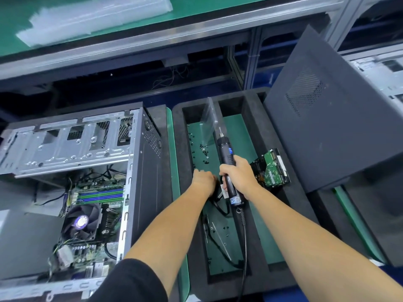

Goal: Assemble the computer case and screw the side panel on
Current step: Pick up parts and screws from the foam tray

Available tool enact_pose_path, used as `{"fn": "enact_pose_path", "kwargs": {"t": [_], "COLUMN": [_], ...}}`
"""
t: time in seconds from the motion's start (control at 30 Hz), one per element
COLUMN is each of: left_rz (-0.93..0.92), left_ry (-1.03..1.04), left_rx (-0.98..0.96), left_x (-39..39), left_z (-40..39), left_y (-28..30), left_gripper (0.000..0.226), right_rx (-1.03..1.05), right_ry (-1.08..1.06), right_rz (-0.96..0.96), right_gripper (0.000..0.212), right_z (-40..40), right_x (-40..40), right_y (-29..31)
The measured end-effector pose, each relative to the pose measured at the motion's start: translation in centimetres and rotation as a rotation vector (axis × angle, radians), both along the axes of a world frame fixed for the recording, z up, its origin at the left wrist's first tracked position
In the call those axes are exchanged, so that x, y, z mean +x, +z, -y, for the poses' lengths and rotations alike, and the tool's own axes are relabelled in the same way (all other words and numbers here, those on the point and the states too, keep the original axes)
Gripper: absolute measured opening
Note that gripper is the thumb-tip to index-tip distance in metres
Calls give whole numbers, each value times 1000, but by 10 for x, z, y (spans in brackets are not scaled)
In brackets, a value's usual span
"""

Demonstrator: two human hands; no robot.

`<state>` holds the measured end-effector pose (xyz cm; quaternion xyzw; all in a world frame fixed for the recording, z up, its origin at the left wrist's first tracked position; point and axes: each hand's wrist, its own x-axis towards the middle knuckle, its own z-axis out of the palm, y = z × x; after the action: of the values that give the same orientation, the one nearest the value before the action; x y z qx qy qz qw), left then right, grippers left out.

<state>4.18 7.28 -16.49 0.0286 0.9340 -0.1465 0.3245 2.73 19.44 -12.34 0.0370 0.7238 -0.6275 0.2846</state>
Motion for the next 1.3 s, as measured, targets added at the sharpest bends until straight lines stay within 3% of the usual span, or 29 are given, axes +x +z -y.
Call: {"fn": "enact_pose_path", "kwargs": {"t": [0.13,0.27,0.4,0.8,1.13,1.3], "left_rz": [-2,-246,-376,-394,-395,-378], "left_ry": [109,326,387,338,529,519], "left_rx": [53,225,244,324,387,390], "left_x": [-12,-35,-55,-66,-62,-60], "left_z": [-1,10,18,25,23,23], "left_y": [5,16,7,-16,-19,-23], "left_gripper": [45,32,28,24,27,27], "right_rx": [1,-9,-21,-19,-17,-14], "right_ry": [-1,-12,5,25,26,17], "right_rz": [-2,10,20,33,26,20], "right_gripper": [20,18,20,22,20,17], "right_z": [0,0,1,2,1,1], "right_x": [-1,-2,-6,-11,-10,-9], "right_y": [-1,-3,-9,-12,-8,-7]}}
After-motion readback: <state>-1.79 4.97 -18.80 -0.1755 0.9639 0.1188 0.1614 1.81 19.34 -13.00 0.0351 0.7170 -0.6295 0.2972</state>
